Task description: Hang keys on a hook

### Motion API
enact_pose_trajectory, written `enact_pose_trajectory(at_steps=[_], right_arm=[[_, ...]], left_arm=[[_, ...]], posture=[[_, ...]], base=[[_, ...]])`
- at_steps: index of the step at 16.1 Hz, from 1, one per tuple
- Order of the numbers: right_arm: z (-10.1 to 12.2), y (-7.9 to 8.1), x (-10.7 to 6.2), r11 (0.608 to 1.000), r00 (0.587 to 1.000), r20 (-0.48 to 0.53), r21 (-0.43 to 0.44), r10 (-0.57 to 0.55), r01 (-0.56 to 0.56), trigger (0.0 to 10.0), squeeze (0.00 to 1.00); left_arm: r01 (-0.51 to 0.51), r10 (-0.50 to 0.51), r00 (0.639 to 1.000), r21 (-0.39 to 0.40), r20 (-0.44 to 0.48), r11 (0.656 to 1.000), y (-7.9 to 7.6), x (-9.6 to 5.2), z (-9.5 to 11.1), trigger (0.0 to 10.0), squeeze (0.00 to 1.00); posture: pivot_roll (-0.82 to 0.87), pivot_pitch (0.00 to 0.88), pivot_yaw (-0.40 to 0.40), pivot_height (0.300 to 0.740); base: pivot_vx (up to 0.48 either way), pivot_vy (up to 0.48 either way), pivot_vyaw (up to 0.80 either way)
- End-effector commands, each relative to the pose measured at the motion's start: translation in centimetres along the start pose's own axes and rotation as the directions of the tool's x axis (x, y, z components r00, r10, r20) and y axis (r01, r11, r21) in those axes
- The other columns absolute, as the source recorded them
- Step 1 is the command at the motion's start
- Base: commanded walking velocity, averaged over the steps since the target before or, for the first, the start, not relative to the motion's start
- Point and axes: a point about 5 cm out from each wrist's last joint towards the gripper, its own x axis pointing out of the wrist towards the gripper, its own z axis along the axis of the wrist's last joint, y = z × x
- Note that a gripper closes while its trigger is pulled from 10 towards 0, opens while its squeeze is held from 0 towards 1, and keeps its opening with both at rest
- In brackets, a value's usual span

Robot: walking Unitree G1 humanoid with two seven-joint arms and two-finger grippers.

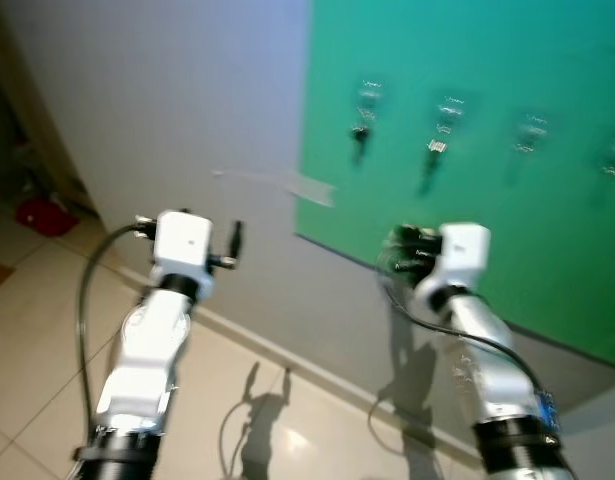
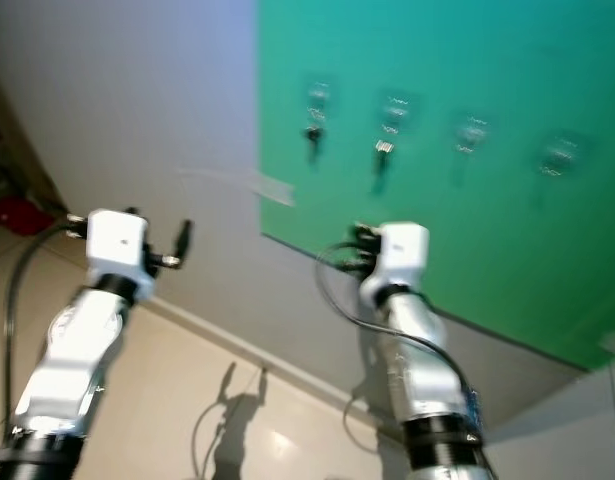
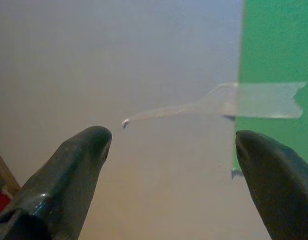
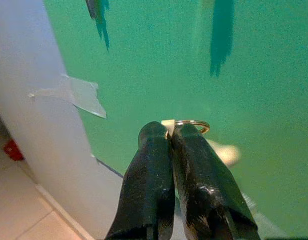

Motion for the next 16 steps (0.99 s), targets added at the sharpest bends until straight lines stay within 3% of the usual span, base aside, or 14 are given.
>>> enact_pose_trajectory(at_steps=[1, 6, 8, 12, 16], right_arm=[[0.9, -0.8, 0.0, 1.0, 0.999, 0.027, -0.009, -0.02, 0.02, 10.0, 0.0], [1.4, -0.5, 0.1, 1.0, 0.999, 0.046, 0.007, -0.004, 0.004, 10.0, 0.0], [1.8, 0.1, 0.1, 0.999, 0.998, 0.06, 0.026, 0.031, -0.033, 10.0, 0.0], [2.6, 0.8, 0.0, 0.993, 0.991, 0.091, 0.061, 0.094, -0.1, 10.0, 0.0], [4.1, 1.9, -0.6, 0.965, 0.964, 0.147, 0.105, 0.223, -0.239, 10.0, 0.0]], left_arm=[[0.02, -0.02, 1.0, -0.002, 0.007, 1.0, -0.6, 0.2, 0.2, 10.0, 0.0], [0.022, -0.022, 1.0, -0.002, 0.007, 1.0, -0.6, 0.0, 0.2, 10.0, 0.0], [0.028, -0.028, 1.0, -0.016, 0.005, 0.999, -0.4, -0.1, 0.1, 10.0, 0.0], [0.125, -0.126, 0.992, 0.039, 0.015, 0.991, -0.9, -0.5, 0.3, 10.0, 0.0], [0.254, -0.258, 0.966, 0.085, 0.034, 0.963, -1.4, -1.1, 0.9, 10.0, 0.0]], posture=[[0.0, 0.0, -0.013, 0.74], [0.0, 0.0, -0.018, 0.74], [0.0, 0.0, -0.016, 0.74], [0.0, 0.0, -0.011, 0.74], [0.01, 0.0, -0.006, 0.74]], base=[[0.0, -0.382, 0.0], [0.0, -0.379, 0.0], [0.0, 0.0, 0.0], [0.0, 0.0, 0.0], [0.0, 0.0, 0.0]])
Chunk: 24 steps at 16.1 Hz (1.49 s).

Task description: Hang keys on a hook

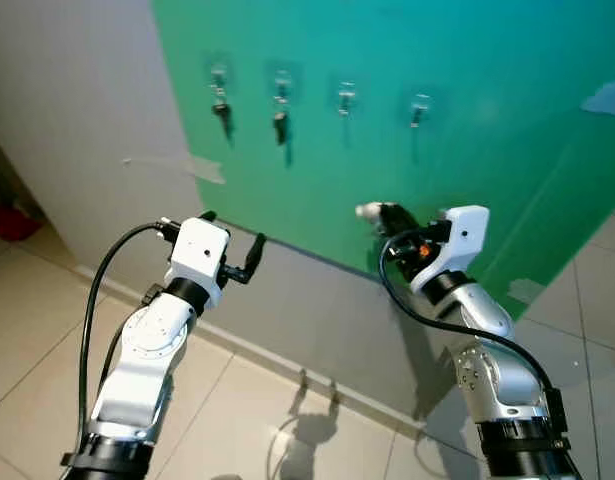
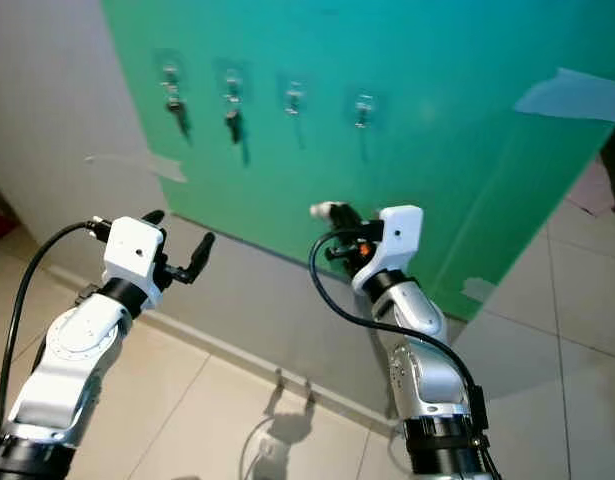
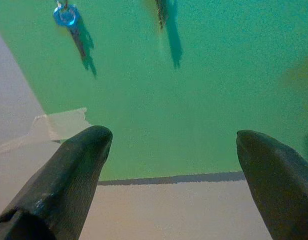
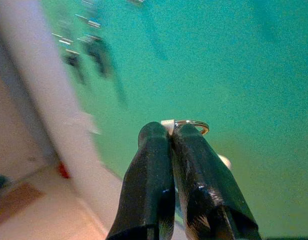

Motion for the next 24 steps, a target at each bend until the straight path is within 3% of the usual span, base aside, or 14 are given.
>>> enact_pose_trajectory(at_steps=[1, 6, 10, 13, 19, 24], right_arm=[[1.3, 0.5, 0.1, 0.998, 0.998, 0.039, 0.013, 0.056, -0.056, 10.0, 0.0], [4.6, 3.0, 1.4, 0.978, 0.972, 0.123, 0.031, 0.199, -0.205, 10.0, 0.0], [6.4, 4.0, 3.2, 0.985, 0.971, 0.179, 0.037, 0.157, -0.166, 10.0, 0.0], [7.4, 4.2, 3.9, 0.988, 0.968, 0.211, 0.046, 0.136, -0.149, 10.0, 0.0], [8.0, 6.1, 6.5, 0.974, 0.955, 0.205, 0.021, 0.215, -0.224, 10.0, 0.0], [8.2, 5.9, 8.2, 0.98, 0.959, 0.211, 0.012, 0.191, -0.197, 10.0, 0.0]], left_arm=[[0.041, -0.041, 0.999, 0.016, 0.033, 0.999, -0.2, -0.2, 0.7, 10.0, 0.0], [0.194, -0.197, 0.971, 0.032, 0.135, 0.98, -1.0, -0.3, 3.1, 10.0, 0.0], [0.35, -0.344, 0.92, 0.005, 0.189, 0.937, -2.5, -0.7, 4.4, 10.0, 0.0], [0.355, -0.35, 0.918, 0.009, 0.184, 0.935, -2.5, -0.7, 4.4, 10.0, 0.0], [0.364, -0.36, 0.917, 0.009, 0.171, 0.931, -2.5, -0.7, 4.4, 10.0, 0.0], [0.357, -0.354, 0.921, 0.013, 0.164, 0.934, -2.5, -1.0, 4.4, 10.0, 0.0]], posture=[[0.01, 0.0, -0.003, 0.74], [0.01, 0.002, 0.005, 0.74], [0.02, 0.007, 0.015, 0.74], [0.02, 0.01, 0.017, 0.74], [0.03, 0.018, 0.013, 0.74], [0.04, 0.005, -0.008, 0.74]], base=[[0.0, 0.0, 0.0], [0.0, 0.0, 0.0], [0.0, 0.0, 0.0], [0.0, 0.0, 0.0], [0.0, 0.0, 0.0], [0.0, 0.0, 0.0]])
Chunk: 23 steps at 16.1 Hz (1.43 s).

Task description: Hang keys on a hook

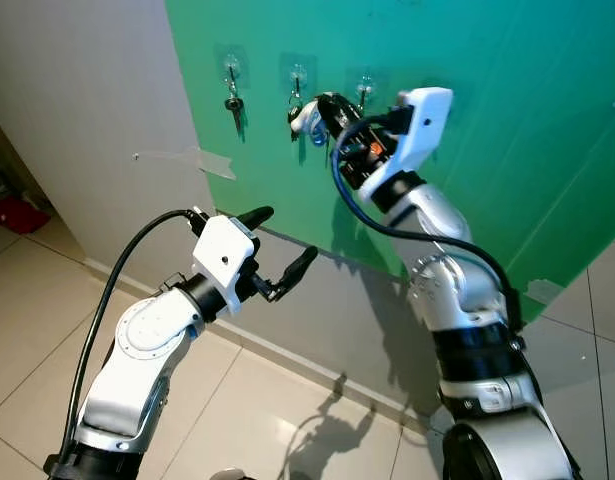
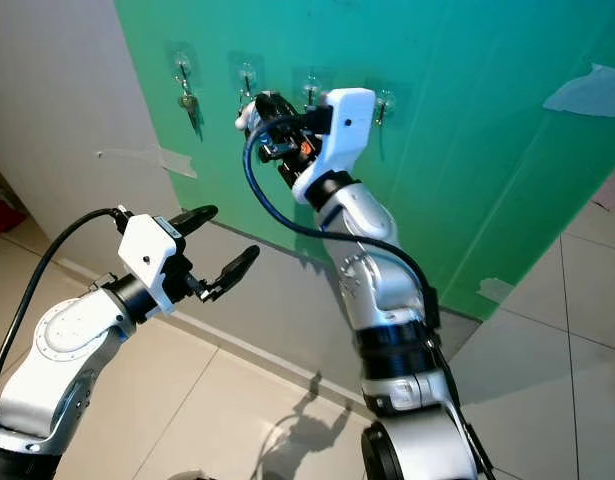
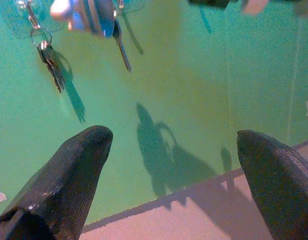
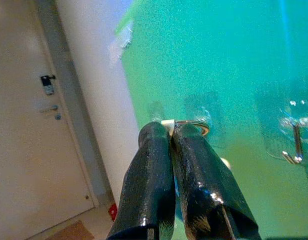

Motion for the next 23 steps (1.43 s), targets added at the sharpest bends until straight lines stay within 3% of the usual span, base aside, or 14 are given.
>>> enact_pose_trajectory(at_steps=[1, 10, 15, 18, 23], right_arm=[[0.5, -0.4, 0.5, 0.999, 0.999, 0.026, -0.021, -0.038, 0.039, 10.0, 0.0], [1.3, -2.0, 1.2, 0.984, 0.98, 0.095, 0.032, -0.176, 0.173, 10.0, 0.0], [-2.3, -3.4, 0.5, 0.966, 0.956, -0.139, -0.058, -0.258, 0.252, 10.0, 0.0], [-4.5, -3.5, -0.3, 0.964, 0.926, -0.269, -0.111, -0.263, 0.241, 10.0, 0.0], [-4.5, -3.7, -0.4, 0.959, 0.919, -0.277, -0.122, -0.281, 0.256, 10.0, 0.0]], left_arm=[[0.001, -0.001, 1.0, 0.017, -0.001, 1.0, 0.0, -0.2, 0.3, 10.0, 0.0], [0.019, -0.019, 1.0, 0.017, -0.007, 1.0, -0.4, -0.3, 0.2, 10.0, 0.0], [0.031, -0.031, 0.999, 0.011, -0.009, 0.999, -0.5, -0.3, 0.2, 10.0, 0.0], [0.04, -0.039, 0.999, 0.011, -0.017, 0.999, -0.6, -0.4, 0.1, 10.0, 0.0], [0.044, -0.044, 0.999, 0.017, -0.022, 0.999, -0.6, -0.4, 0.0, 10.0, 0.0]], posture=[[0.05, 0.0, -0.011, 0.74], [0.05, 0.0, 0.0, 0.74], [0.05, 0.0, 0.003, 0.74], [0.05, 0.0, 0.005, 0.74], [0.05, 0.0, 0.008, 0.74]], base=[[0.0, 0.0, 0.0], [0.0, 0.0, 0.0], [0.0, 0.0, 0.0], [0.0, 0.0, 0.0], [0.0, 0.0, 0.0]])
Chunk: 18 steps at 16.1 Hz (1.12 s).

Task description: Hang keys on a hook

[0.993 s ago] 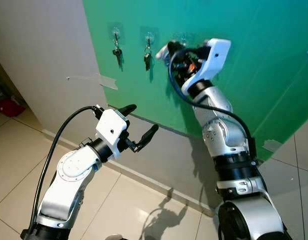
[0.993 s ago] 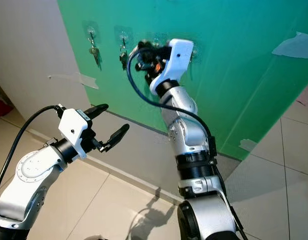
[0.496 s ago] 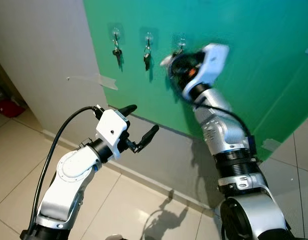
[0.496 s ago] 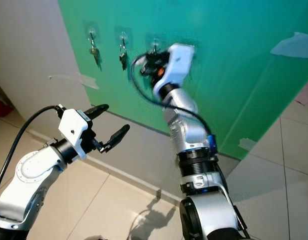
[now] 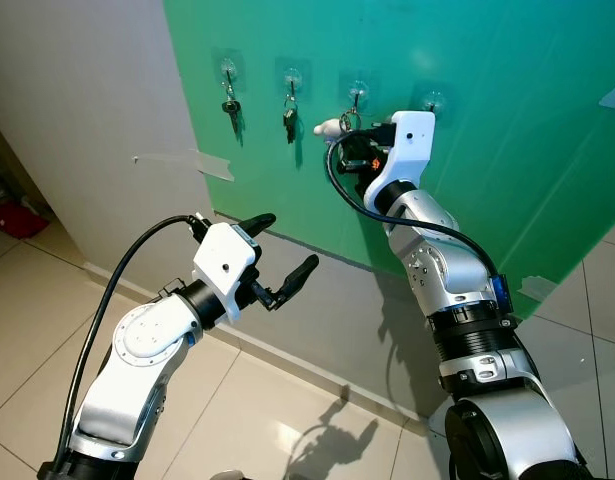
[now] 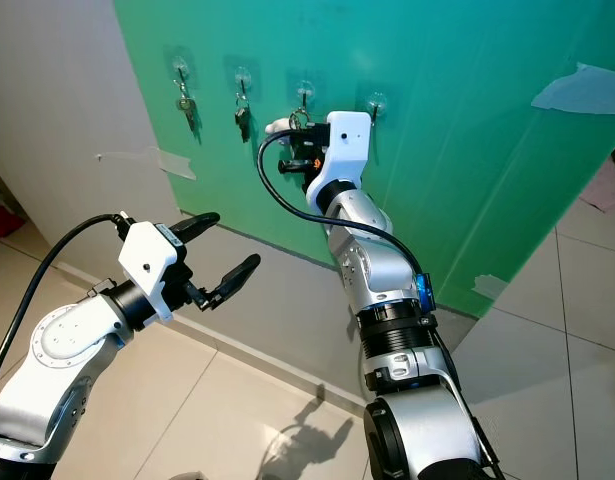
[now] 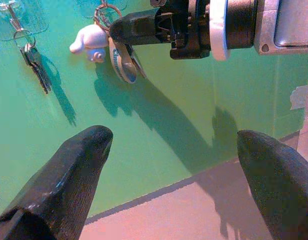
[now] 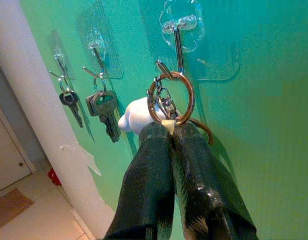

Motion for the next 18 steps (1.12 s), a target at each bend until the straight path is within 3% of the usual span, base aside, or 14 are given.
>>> enact_pose_trajectory(at_steps=[1, 4, 5, 6, 12, 15, 16, 17, 18], right_arm=[[-1.2, -0.3, -0.1, 1.0, 0.998, -0.061, 0.0, -0.016, 0.016, 10.0, 0.0], [-1.0, -0.1, -0.2, 1.0, 0.999, -0.046, 0.018, 0.008, -0.007, 10.0, 0.0], [-0.9, 0.0, -0.2, 0.999, 0.999, -0.04, 0.035, 0.022, -0.02, 10.0, 0.33], [-0.9, 0.1, -0.3, 0.998, 0.999, -0.034, 0.061, 0.034, -0.032, 10.0, 1.0], [-1.5, -0.6, -1.3, 0.997, 0.998, -0.04, 0.068, 0.046, -0.044, 10.0, 1.0], [-3.3, -1.6, -3.0, 1.0, 0.996, -0.082, 0.026, 0.016, -0.014, 10.0, 1.0], [-4.2, -2.5, -3.9, 0.999, 0.994, -0.107, -0.003, -0.036, 0.036, 10.0, 0.43], [-5.0, -3.2, -5.2, 0.997, 0.989, -0.129, -0.011, -0.077, 0.077, 10.0, 0.0], [-5.2, -3.4, -5.5, 0.996, 0.987, -0.134, -0.013, -0.087, 0.086, 10.0, 0.0]], left_arm=[[0.014, -0.014, 1.0, 0.018, 0.002, 1.0, -0.1, 0.0, 0.3, 10.0, 0.0], [0.004, -0.004, 1.0, 0.009, 0.019, 1.0, 0.0, 0.1, 0.5, 10.0, 0.0], [0.002, -0.002, 1.0, 0.007, 0.028, 1.0, 0.1, 0.2, 0.7, 10.0, 0.0], [-0.008, 0.008, 0.999, 0.003, 0.039, 1.0, 0.2, 0.2, 0.8, 10.0, 0.0], [-0.089, 0.09, 0.992, -0.008, 0.089, 0.996, 1.2, 0.5, 1.4, 10.0, 0.0], [-0.151, 0.152, 0.985, -0.016, 0.085, 0.988, 1.8, 0.5, 1.1, 10.0, 0.0], [-0.171, 0.171, 0.982, -0.014, 0.079, 0.985, 2.0, 0.4, 1.0, 10.0, 0.0], [-0.222, 0.224, 0.973, -0.033, 0.064, 0.974, 2.5, 0.0, 0.5, 10.0, 0.0], [-0.24, 0.243, 0.968, -0.041, 0.06, 0.97, 2.6, -0.1, 0.4, 10.0, 0.0]], posture=[[0.05, 0.0, 0.008, 0.74], [0.05, 0.0, 0.009, 0.74], [0.04, 0.0, 0.008, 0.74], [0.04, 0.0, 0.009, 0.74], [0.04, 0.0, 0.011, 0.74], [0.04, 0.0, 0.015, 0.74], [0.04, 0.0, 0.013, 0.74], [0.03, 0.0, 0.016, 0.74], [0.03, 0.0, 0.018, 0.74]], base=[[0.0, 0.0, 0.0], [0.0, 0.0, 0.0], [0.0, 0.0, 0.0], [0.0, 0.0, 0.0], [0.0, 0.0, 0.0], [0.0, 0.0, 0.0], [0.0, 0.0, 0.0], [0.0, 0.0, 0.0], [0.0, 0.0, 0.0]])
